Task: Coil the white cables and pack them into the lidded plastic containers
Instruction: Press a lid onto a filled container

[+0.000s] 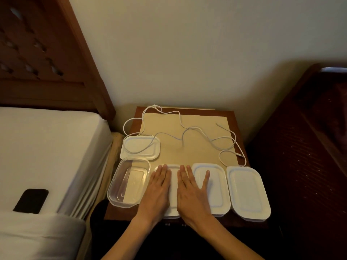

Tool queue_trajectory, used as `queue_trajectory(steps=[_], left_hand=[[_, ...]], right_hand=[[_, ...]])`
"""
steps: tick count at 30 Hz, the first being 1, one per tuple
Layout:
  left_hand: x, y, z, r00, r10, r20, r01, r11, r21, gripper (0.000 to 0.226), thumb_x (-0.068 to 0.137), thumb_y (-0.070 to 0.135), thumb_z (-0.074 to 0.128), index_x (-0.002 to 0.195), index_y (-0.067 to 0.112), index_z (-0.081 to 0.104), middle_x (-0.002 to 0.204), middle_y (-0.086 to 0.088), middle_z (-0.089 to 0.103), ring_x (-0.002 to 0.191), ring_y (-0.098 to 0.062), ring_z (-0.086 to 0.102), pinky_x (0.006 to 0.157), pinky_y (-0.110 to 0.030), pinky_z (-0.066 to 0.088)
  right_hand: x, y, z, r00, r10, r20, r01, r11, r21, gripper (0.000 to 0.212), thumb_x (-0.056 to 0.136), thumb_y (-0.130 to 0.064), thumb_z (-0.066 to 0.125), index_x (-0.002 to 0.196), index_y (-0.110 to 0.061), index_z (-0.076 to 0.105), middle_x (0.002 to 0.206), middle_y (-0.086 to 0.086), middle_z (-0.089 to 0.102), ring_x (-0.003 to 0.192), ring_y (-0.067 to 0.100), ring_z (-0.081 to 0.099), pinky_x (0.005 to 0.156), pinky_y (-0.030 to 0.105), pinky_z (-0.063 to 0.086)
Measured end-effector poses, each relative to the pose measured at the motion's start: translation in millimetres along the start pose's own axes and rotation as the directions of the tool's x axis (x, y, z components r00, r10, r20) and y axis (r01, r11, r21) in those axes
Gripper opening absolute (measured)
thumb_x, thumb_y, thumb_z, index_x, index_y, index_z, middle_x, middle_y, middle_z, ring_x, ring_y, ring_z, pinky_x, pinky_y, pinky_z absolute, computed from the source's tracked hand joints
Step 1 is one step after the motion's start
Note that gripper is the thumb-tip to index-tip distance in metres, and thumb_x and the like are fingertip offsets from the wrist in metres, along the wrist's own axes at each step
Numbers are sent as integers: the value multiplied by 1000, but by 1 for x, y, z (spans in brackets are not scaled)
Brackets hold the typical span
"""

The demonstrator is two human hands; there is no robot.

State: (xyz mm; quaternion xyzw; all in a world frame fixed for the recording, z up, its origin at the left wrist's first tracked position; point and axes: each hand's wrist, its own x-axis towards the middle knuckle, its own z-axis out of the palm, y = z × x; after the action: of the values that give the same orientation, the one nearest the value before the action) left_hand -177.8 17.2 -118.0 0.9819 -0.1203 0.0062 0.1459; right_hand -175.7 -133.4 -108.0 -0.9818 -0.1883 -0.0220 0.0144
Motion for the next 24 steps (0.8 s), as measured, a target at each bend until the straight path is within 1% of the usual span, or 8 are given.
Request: queue_trajectory(steps=[2, 4, 6, 7, 9, 13, 17, 24], left_hand=[[1, 0, -5, 1000, 3, -3, -3, 1000, -13, 67, 85, 16, 13, 148, -3, 25, 157, -17, 16, 145, -37, 18, 117, -35, 0], [4, 2, -9, 999, 3, 46, -5, 999, 35, 69, 85, 21, 1, 151, 3, 10, 157, -8, -5, 148, -30, 1, 118, -34, -14], [8, 9, -16, 1000, 2, -7, -2, 998, 66, 61, 90, 12, 18, 150, 5, 22, 156, -9, 1, 147, -34, 10, 117, -36, -13], [8, 16, -20, 1000, -2, -11, 2, 999, 54, 56, 92, 10, 28, 148, 9, 30, 157, -11, 10, 146, -36, 16, 117, -39, -8], [6, 28, -22, 1000, 11, -7, -11, 999, 41, 52, 98, 30, 22, 148, 23, 30, 160, -9, 10, 148, -32, 9, 117, -41, -4], [5, 41, -16, 998, -14, 56, 14, 1000, -5, 59, 93, 62, -1, 149, 46, -8, 158, 6, -22, 146, -19, -23, 119, -44, -10], [16, 46, -14, 994, 0, 107, -1, 1000, 4, 57, 90, 71, -1, 142, 55, -19, 156, 12, -26, 144, -17, -27, 119, -48, -10], [44, 47, -11, 991, 13, 133, -22, 998, 67, 62, 93, 70, 5, 146, 47, -18, 154, 13, -29, 142, -17, -31, 117, -48, -15]], right_hand=[[0, 2, -4, 1000, 6, 8, -6, 999, 33, 59, 85, -25, 35, 138, -6, 52, 151, 9, 44, 143, 27, 25, 100, 78, 13], [-3, 12, -15, 999, 36, -10, -34, 993, 112, 56, 95, -32, 33, 149, -15, 35, 160, 2, 27, 148, 22, 13, 105, 71, 6], [-9, 32, -25, 989, 148, -24, -142, 974, 176, 57, 100, -43, 22, 155, -30, 9, 164, -7, -4, 150, 16, -11, 113, 62, -12], [-14, 45, -28, 972, 232, -32, -222, 956, 192, 58, 99, -47, 16, 154, -35, 4, 163, -10, -11, 149, 16, -16, 112, 59, -19], [-26, 72, -28, 927, 372, -52, -360, 919, 160, 58, 98, -51, 15, 154, -36, 7, 163, -9, -8, 150, 21, -12, 108, 61, -19], [-37, 104, -18, 901, 432, 46, -434, 896, 88, 58, 100, -51, 19, 155, -36, 8, 164, -7, -3, 150, 23, -11, 108, 65, -15], [-36, 107, -6, 916, 391, 90, -399, 912, 93, 59, 100, -53, 17, 153, -39, -4, 164, -5, -11, 150, 23, -12, 107, 62, -20], [-16, 115, -3, 894, 432, 116, -439, 898, 36, 64, 95, -57, 28, 154, -33, 19, 164, 3, 13, 150, 32, 12, 109, 64, -16]])
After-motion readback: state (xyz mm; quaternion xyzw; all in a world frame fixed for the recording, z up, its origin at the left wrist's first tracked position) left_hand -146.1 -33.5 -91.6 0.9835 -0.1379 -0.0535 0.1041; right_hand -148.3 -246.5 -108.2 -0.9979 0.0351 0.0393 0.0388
